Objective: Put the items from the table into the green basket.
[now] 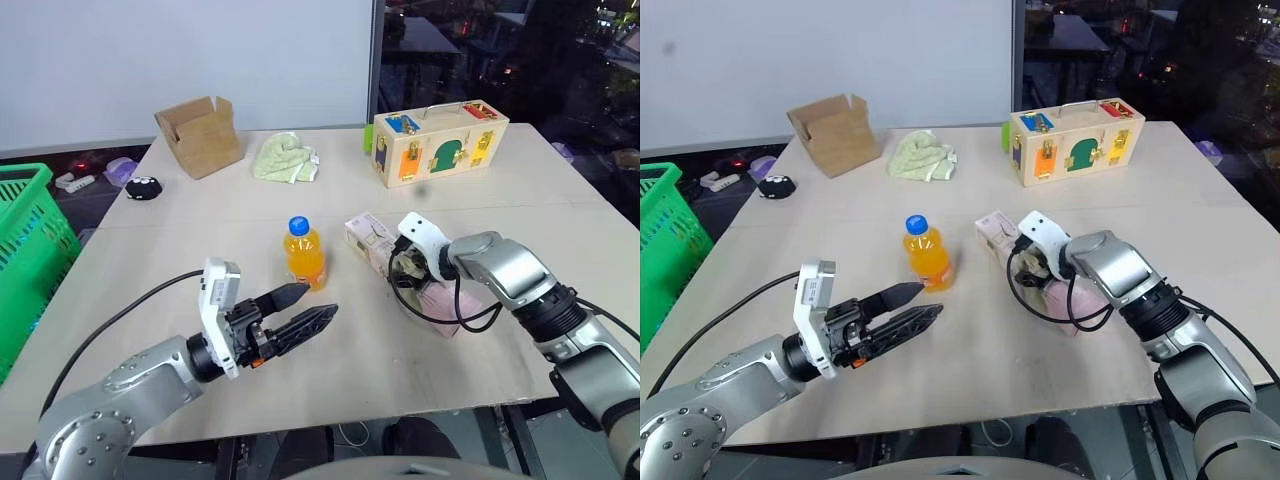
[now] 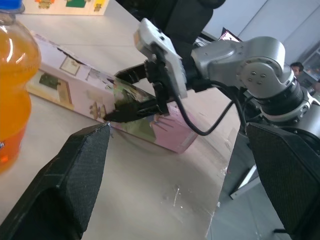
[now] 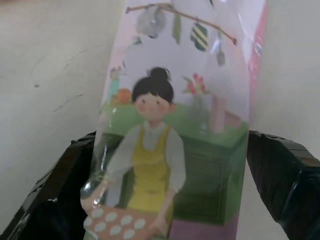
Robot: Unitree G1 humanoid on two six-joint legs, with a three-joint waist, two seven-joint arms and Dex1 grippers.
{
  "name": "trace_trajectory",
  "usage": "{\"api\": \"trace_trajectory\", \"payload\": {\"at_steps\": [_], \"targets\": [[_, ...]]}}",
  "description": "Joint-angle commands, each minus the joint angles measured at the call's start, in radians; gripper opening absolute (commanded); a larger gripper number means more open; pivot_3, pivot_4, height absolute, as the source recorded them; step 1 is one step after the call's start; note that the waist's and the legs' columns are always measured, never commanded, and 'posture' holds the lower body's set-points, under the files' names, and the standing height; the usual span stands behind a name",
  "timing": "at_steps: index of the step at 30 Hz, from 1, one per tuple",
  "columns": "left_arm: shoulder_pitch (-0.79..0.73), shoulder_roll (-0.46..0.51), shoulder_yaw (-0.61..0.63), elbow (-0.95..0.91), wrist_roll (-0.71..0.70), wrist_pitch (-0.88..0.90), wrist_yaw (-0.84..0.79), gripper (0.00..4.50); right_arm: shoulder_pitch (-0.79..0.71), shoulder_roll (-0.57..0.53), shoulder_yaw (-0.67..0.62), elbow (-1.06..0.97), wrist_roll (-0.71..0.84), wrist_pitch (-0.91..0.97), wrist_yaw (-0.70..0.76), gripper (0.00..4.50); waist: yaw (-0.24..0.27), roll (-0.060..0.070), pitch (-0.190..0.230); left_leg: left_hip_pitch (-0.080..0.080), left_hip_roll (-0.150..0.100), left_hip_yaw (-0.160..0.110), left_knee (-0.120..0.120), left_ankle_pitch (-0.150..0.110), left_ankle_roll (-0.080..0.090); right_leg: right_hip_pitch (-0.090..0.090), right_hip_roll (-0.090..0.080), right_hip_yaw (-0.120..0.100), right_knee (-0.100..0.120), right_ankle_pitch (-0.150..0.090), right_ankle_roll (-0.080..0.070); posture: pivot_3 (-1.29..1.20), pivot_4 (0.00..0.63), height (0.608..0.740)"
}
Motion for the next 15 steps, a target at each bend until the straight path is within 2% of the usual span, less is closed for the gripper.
{"api": "trace_trajectory", "payload": {"at_steps": [1, 8, 11, 13, 15], "targets": [[0.006, -0.005, 0.003, -0.042, 0.038, -0.032, -0.007, 4.50, -0.005, 0.039, -0.002, 0.093, -0.008, 0.013, 0.045, 4.48, 0.001, -0.001, -0.001, 0.001, 0.000, 0.000, 0.000, 0.000, 0.000, 0.001, 0.000, 0.000, 0.000, 0.000, 0.000, 0.14, 0.000, 0.740], [0.004, -0.009, 0.004, -0.042, 0.087, -0.057, -0.034, 4.50, 0.009, 0.020, 0.068, 0.181, -0.083, -0.056, 0.143, 4.48, 0.004, -0.005, -0.005, 0.007, 0.001, 0.001, -0.001, 0.000, 0.000, 0.005, 0.001, 0.000, 0.000, 0.000, 0.000, 0.15, 0.000, 0.740], [0.010, 0.014, 0.004, -0.042, 0.137, -0.065, -0.075, 4.50, 0.003, -0.005, 0.054, 0.206, -0.115, -0.112, 0.175, 4.48, 0.014, -0.005, -0.006, 0.009, 0.001, 0.002, -0.001, 0.000, 0.000, 0.006, 0.001, 0.000, 0.000, 0.000, 0.000, 0.16, 0.000, 0.740], [0.012, 0.021, 0.001, -0.047, 0.154, -0.069, -0.086, 4.50, 0.002, -0.021, 0.007, 0.194, -0.103, -0.116, 0.191, 3.98, 0.016, -0.005, -0.005, 0.010, 0.001, 0.003, -0.001, 0.000, 0.000, 0.006, 0.000, 0.000, 0.000, -0.001, 0.000, 0.16, 0.000, 0.740], [0.016, 0.029, -0.001, -0.057, 0.175, -0.069, -0.098, 4.50, 0.011, -0.044, -0.042, 0.160, -0.087, -0.123, 0.202, 3.98, 0.019, -0.005, -0.006, 0.010, 0.000, 0.003, -0.001, 0.000, 0.000, 0.006, -0.001, 0.000, 0.000, -0.001, 0.000, 0.16, 0.000, 0.740]]}}
